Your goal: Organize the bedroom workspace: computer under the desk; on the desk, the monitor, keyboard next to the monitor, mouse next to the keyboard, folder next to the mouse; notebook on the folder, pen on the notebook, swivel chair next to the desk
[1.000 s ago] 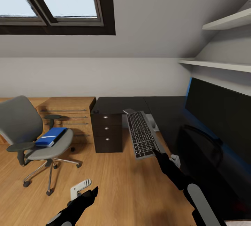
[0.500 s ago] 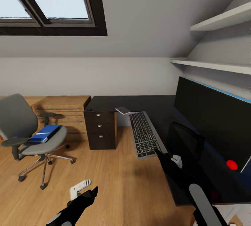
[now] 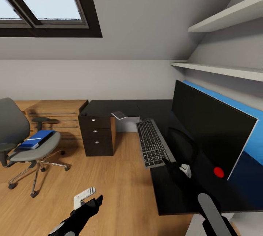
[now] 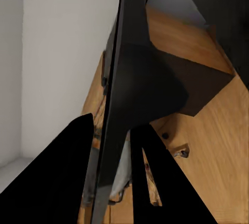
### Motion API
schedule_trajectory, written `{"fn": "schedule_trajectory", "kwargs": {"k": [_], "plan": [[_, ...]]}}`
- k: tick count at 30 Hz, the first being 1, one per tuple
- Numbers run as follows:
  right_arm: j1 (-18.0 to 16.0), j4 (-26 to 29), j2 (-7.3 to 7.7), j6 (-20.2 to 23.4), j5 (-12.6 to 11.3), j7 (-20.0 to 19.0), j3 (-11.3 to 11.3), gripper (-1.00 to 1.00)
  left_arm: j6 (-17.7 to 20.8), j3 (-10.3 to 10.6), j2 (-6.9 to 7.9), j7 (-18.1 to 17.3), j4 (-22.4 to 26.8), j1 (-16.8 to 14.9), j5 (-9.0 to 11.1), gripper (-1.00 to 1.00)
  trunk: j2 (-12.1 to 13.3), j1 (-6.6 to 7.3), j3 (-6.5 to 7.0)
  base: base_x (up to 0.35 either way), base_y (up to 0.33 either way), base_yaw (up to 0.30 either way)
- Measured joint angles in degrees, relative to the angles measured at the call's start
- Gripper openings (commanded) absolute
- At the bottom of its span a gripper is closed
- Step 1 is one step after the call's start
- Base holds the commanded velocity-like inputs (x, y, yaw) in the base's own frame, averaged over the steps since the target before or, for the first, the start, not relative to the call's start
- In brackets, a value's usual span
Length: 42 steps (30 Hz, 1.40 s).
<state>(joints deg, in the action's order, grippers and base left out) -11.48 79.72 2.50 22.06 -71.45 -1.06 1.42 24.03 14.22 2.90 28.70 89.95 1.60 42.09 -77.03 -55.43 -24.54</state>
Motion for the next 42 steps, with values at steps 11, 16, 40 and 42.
{"fn": "schedule_trajectory", "kwargs": {"k": [11,16,40,42], "plan": [[0.0,-4.2,-0.19,-0.2,-0.6,-0.1,-4.0,-1.00,0.0,0.0,-0.05,0.1,-0.1,0.0,0.0,1.00,0.0,0.00,0.00,0.000,-0.071,0.000],[0.0,-4.6,-0.26,-0.2,-0.7,-0.1,-4.6,-1.00,0.0,0.0,-0.05,0.1,-0.1,0.0,0.0,1.00,0.0,0.00,0.01,0.000,-0.001,0.000],[-0.1,-7.5,-0.29,-0.3,-0.8,-0.1,-5.1,-1.00,0.0,0.0,-0.04,0.1,-0.1,0.0,0.0,1.00,0.0,0.01,0.01,0.009,-0.010,0.000],[-0.1,-7.5,-0.29,-0.3,-0.8,-0.1,-5.1,-1.00,0.0,0.0,-0.04,0.1,-0.1,0.0,0.1,1.00,0.0,0.01,0.01,0.063,-0.065,0.000]]}}
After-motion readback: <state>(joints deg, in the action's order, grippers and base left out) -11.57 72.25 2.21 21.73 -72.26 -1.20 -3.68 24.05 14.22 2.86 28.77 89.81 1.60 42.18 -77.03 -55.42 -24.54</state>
